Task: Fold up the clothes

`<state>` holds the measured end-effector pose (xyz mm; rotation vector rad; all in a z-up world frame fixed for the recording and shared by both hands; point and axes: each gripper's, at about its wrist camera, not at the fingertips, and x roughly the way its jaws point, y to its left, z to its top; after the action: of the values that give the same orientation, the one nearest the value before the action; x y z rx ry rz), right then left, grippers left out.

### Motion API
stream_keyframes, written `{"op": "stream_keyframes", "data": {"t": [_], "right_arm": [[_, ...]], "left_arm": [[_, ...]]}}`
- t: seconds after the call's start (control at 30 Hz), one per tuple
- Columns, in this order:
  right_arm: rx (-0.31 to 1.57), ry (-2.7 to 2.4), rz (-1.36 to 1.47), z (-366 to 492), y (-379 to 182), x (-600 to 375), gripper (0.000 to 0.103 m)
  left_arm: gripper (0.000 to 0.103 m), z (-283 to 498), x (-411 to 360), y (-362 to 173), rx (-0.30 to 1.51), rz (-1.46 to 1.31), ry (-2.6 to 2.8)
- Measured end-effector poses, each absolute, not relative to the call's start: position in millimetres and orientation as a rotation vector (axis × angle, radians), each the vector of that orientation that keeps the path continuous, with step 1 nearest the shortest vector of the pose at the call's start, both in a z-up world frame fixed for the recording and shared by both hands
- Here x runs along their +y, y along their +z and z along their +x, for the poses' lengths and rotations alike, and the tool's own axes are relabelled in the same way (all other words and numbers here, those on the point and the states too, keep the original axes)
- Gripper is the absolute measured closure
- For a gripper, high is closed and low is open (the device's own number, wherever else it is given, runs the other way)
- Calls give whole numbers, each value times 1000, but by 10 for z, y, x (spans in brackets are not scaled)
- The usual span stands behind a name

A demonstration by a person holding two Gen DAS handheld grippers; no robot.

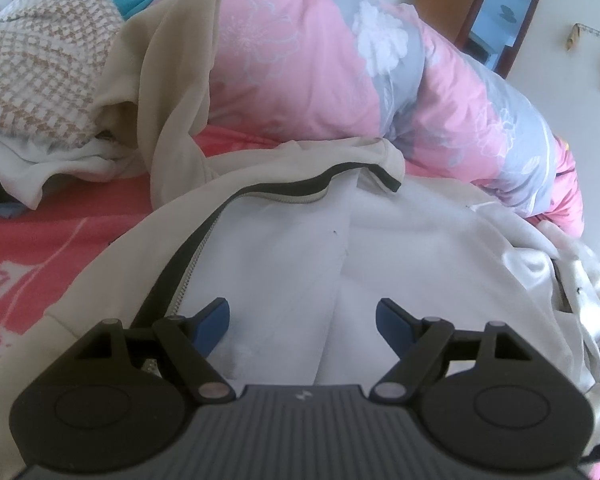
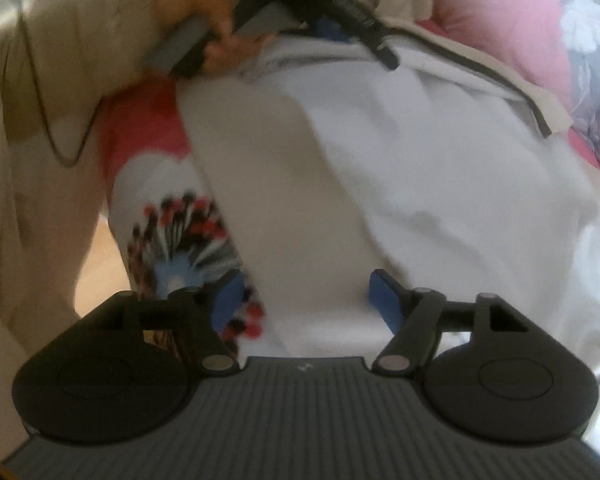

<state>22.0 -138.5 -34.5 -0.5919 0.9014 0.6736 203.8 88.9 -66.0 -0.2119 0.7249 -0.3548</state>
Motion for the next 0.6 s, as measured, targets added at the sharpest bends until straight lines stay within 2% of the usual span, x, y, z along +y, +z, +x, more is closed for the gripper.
{"op": "stream_keyframes", "data": {"t": [0.1, 0.17, 0.2, 0.23, 0.27, 0.4, 0.6], "right_arm": [[868, 606, -657, 189, -437, -1418, 38], [853, 573, -630, 207, -403, -1475, 47], [846, 554, -626, 217, -392, -1495, 59], [842, 530, -633, 230, -392, -1506, 82], [839, 498, -651, 239, -401, -1512, 95], [841, 510, -705, 189, -327, -1506, 98], [971, 628, -817, -1, -161, -1533, 98]], "left_arm": [[22, 2032, 895, -666, 725, -210, -355], [22, 2036, 899, -672, 727, -209, -354], [22, 2038, 901, -673, 728, -209, -354], [22, 2038, 901, -671, 728, -210, -354], [22, 2034, 902, -668, 728, -210, -355], [22, 2012, 908, -658, 727, -210, -361], [22, 2007, 873, -654, 729, -203, -373]]}}
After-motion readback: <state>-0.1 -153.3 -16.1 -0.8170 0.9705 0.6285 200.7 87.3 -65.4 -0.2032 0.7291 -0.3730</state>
